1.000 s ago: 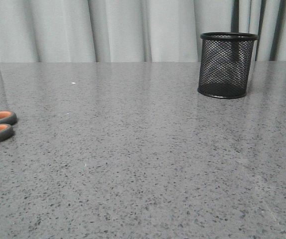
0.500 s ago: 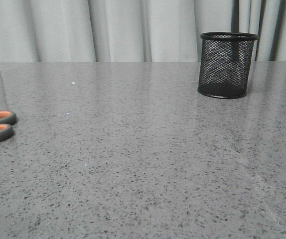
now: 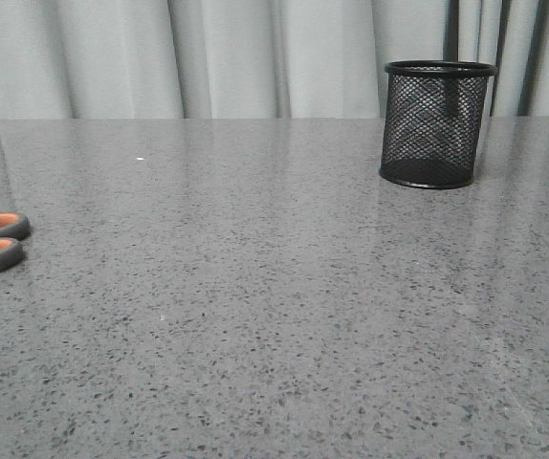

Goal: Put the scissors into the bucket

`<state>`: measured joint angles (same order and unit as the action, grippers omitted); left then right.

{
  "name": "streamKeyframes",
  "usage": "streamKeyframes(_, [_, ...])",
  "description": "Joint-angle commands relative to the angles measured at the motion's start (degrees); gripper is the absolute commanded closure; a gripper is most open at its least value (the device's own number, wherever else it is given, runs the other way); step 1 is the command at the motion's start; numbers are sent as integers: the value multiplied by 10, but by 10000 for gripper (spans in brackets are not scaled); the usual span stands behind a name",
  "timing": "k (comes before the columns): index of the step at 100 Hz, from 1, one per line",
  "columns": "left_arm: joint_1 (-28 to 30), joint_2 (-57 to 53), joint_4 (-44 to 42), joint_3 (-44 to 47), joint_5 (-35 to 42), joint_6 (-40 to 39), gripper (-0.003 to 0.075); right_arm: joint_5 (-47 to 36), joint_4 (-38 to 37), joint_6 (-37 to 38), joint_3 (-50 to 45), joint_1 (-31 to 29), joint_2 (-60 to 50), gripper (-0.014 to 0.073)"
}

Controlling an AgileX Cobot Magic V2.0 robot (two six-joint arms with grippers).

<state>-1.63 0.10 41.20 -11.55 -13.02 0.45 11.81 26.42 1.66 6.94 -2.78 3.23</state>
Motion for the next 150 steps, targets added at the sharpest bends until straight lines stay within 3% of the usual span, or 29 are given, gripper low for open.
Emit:
streamKeyframes(1, [1,34,-54,-69,-27,2,741,2,-36,-1,60,-3,51,660])
streamKeyframes(12, [1,96,-93,-144,-96,7,741,55,-71,-1,123,-3,113,660])
streamKeyframes(31, [1,220,-100,-276,-239,121,741,154,-136,-1,232,15,223,661])
streamKeyframes(53, [1,335,-159,-379,-333,128,741,279,-163,-42,341,30,325,661])
streamKeyframes(95, [1,382,-321,-420,-360,128,741,292,-163,-63,396,46,344,662])
streamKeyframes(127, [1,382,-330,-420,-360,130,734,291,-163,-65,396,46,344,657])
streamKeyframes(137, [1,382,-329,-420,-360,150,666,291,-163,-65,396,46,344,580])
streamKeyframes(150, [1,390,-329,-420,-362,152,505,292,-162,-65,396,46,344,322])
